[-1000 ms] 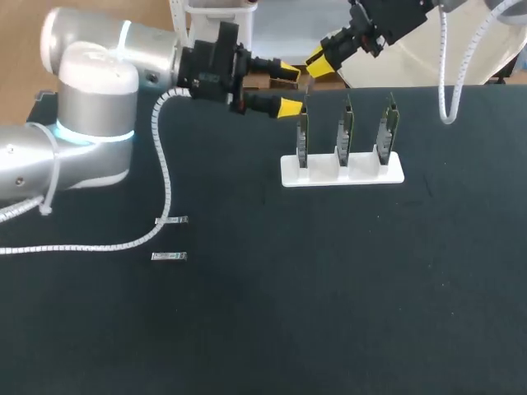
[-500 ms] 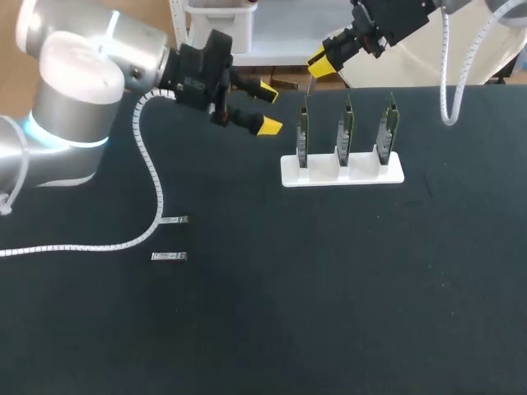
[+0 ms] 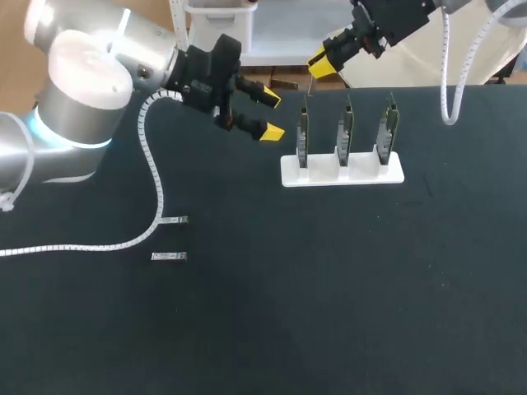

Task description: Pick up the optical module with the left hand, and insert it into the network port with the right hand.

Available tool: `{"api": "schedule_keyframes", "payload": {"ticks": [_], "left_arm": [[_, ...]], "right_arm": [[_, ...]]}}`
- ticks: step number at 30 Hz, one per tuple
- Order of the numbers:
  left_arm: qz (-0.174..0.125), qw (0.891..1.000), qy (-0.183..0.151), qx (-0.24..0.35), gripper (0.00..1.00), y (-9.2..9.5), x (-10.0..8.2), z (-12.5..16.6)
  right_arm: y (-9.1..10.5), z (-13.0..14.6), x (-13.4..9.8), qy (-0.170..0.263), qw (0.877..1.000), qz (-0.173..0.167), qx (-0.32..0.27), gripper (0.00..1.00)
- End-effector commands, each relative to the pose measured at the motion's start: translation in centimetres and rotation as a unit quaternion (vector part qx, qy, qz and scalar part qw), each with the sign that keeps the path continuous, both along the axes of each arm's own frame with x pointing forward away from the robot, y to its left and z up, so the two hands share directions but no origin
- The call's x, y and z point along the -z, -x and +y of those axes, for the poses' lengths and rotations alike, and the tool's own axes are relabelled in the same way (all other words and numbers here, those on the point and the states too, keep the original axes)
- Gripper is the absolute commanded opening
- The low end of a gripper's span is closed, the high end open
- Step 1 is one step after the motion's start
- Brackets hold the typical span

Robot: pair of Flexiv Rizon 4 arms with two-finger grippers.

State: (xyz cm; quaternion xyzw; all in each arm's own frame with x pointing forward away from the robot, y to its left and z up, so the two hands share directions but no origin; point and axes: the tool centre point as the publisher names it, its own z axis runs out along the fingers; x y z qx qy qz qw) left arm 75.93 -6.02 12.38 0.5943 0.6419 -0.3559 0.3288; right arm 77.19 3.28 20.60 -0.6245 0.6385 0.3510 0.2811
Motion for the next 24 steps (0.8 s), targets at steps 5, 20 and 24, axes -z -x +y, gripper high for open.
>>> {"api": "schedule_keyframes", "payload": {"ticks": [5,20,24], "left_arm": [[0.015,1.0,-0.008,0.011,1.0,-1.29,0.52,-0.46],[0.022,1.0,-0.001,0.011,1.0,-0.89,0.81,-1.15],[0.022,1.0,-0.001,0.011,1.0,-0.89,0.81,-1.15]], "right_arm": [[-0.04,-0.37,-0.14,0.0,1.0,-0.002,0.003,0.0],[0.12,-0.55,-0.26,-0.001,1.0,-0.004,0.0,0.0],[0.29,-0.51,-0.27,-0.001,1.0,-0.005,-0.003,0.0]]}}
